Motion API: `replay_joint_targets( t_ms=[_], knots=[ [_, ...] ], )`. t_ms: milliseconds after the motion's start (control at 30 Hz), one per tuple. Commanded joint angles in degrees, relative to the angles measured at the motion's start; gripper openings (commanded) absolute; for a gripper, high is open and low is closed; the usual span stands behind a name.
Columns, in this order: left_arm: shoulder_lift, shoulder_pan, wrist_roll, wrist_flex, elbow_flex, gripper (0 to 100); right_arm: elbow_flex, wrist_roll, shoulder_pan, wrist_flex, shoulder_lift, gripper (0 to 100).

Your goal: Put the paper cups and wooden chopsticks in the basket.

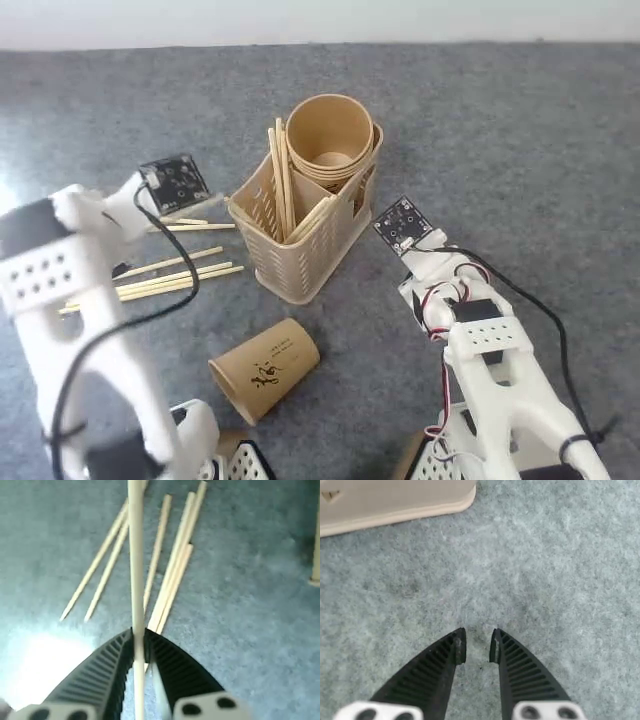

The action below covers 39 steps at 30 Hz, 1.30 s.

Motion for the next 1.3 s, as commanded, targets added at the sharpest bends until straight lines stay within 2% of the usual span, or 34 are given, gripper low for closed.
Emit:
replay_joint_targets(
  t_ms=[0, 167, 267, 467, 667, 800, 933, 1067, 1167, 1267],
  knots=[
    [-9.0, 0.4, 12.1, -5.5, -1.7, 1, -0.4, 0.1, -0.2, -0.7, -1.5, 9.1],
    [-16.1, 4.2, 24.9, -11.1, -2.2, 1, -0.4, 0.1, -0.2, -0.7, -1.5, 9.1],
    [-19.7, 8.4, 32.9, -13.4, -2.2, 1, -0.4, 0.1, -0.2, -0.7, -1.5, 9.1],
    [-22.9, 17.8, 54.1, -20.0, -2.2, 1, 0.1, 0.1, -0.2, -1.0, -1.5, 9.1],
    [-23.2, 27.9, 69.8, -29.3, -2.2, 1, 0.1, 0.1, -0.2, -1.1, -1.5, 9.1],
    [-23.3, 32.8, 75.5, -38.0, -3.5, 1, 0.2, 0.1, -0.2, -1.1, -1.5, 9.1],
    [-22.7, 35.5, 81.0, -42.5, -2.4, 1, 0.2, 0.1, -0.2, -1.1, -1.5, 9.1],
    [-23.2, 36.1, 82.5, -50.6, -0.8, 1, 0.2, 0.3, -0.2, -1.4, -1.5, 9.1],
    [-22.8, 36.1, 87.1, -49.2, 0.4, 1, 1.2, 2.5, -0.2, -3.4, -1.5, 9.1],
    [-23.1, 36.3, 91.9, -49.5, 6.6, 1, 1.8, 3.2, -0.2, -4.9, -1.5, 9.1]
  ],
)
